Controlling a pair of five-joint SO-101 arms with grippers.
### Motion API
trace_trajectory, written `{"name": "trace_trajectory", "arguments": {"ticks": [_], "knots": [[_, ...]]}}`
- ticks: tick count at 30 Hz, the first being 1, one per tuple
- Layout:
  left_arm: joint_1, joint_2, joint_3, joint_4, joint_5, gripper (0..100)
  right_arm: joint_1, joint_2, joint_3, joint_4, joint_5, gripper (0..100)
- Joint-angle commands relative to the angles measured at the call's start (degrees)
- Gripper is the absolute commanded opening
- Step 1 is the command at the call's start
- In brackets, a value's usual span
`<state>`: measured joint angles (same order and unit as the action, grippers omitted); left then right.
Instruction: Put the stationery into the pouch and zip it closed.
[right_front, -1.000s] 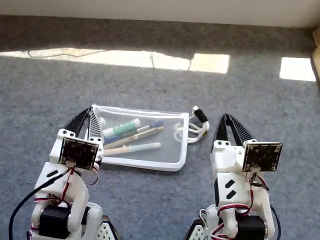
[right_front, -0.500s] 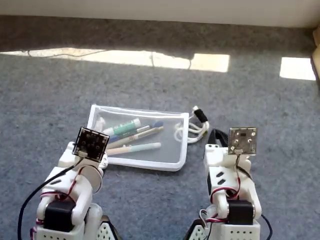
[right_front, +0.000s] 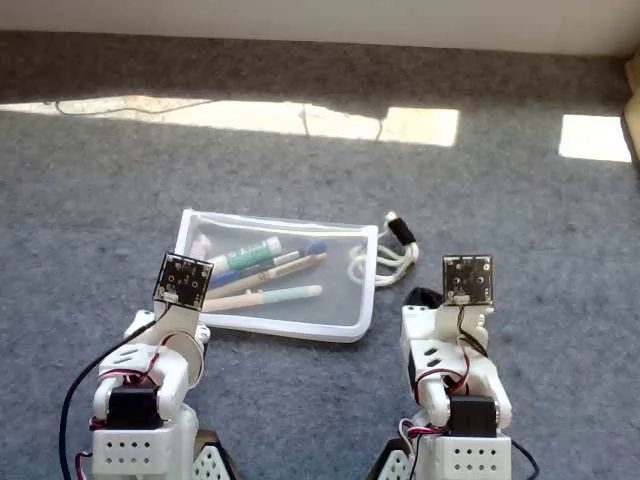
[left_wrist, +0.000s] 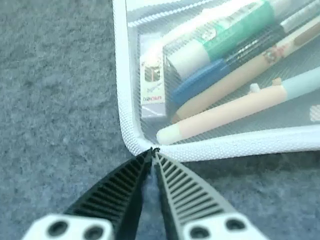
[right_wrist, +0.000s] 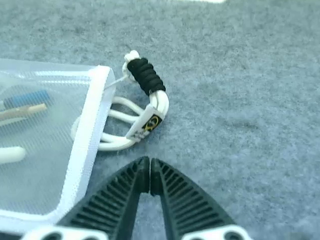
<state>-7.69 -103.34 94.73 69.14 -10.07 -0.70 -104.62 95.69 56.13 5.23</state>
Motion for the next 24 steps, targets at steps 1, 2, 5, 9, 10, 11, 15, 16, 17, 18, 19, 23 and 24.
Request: {"name": "trace_trajectory", "arguments": {"ticks": [1,2,5,9,10,11,15,16,17,18,19,23,24], "knots": [[-0.84,-0.75,2.42,0.18,0.62,1,-0.31,-0.84,5.76,6.37,-0.35,0.5],[-0.84,-0.57,2.51,0.26,0.62,1,-0.31,-0.84,5.85,7.6,-0.35,0.5],[-0.84,-0.48,2.51,0.44,0.62,1,-0.31,-0.84,6.2,9.63,-0.35,0.5],[-0.75,-0.48,2.51,5.19,0.53,1,-0.31,-0.84,6.2,14.02,-0.35,0.5],[-0.75,-0.48,2.51,5.98,0.44,1,-0.31,-0.84,6.2,15.6,-0.35,0.5],[-0.75,-0.48,2.51,6.33,0.35,1,-0.31,-0.84,6.2,15.69,-0.35,0.5],[-0.75,-0.48,2.51,6.33,0.35,1,-0.31,-0.84,6.2,15.6,-0.35,0.5],[-0.75,-0.48,2.51,6.33,0.35,1,-0.31,-0.84,6.2,15.6,-0.35,0.5],[-0.75,-0.48,2.51,6.33,0.35,1,-0.31,-0.84,6.2,15.6,-0.35,0.5],[-0.75,-0.48,2.51,6.33,0.35,1,-0.31,-0.84,6.2,15.6,-0.35,0.5],[-0.75,-0.48,2.51,6.33,0.35,1,-0.31,-0.84,6.2,15.6,-0.18,0.5],[-0.75,-0.48,2.51,6.33,0.35,1,-0.31,-0.84,6.2,15.6,-0.09,0.5],[-0.75,-0.48,2.51,6.33,0.35,1,-0.31,-0.84,6.2,15.6,-0.09,0.5]]}}
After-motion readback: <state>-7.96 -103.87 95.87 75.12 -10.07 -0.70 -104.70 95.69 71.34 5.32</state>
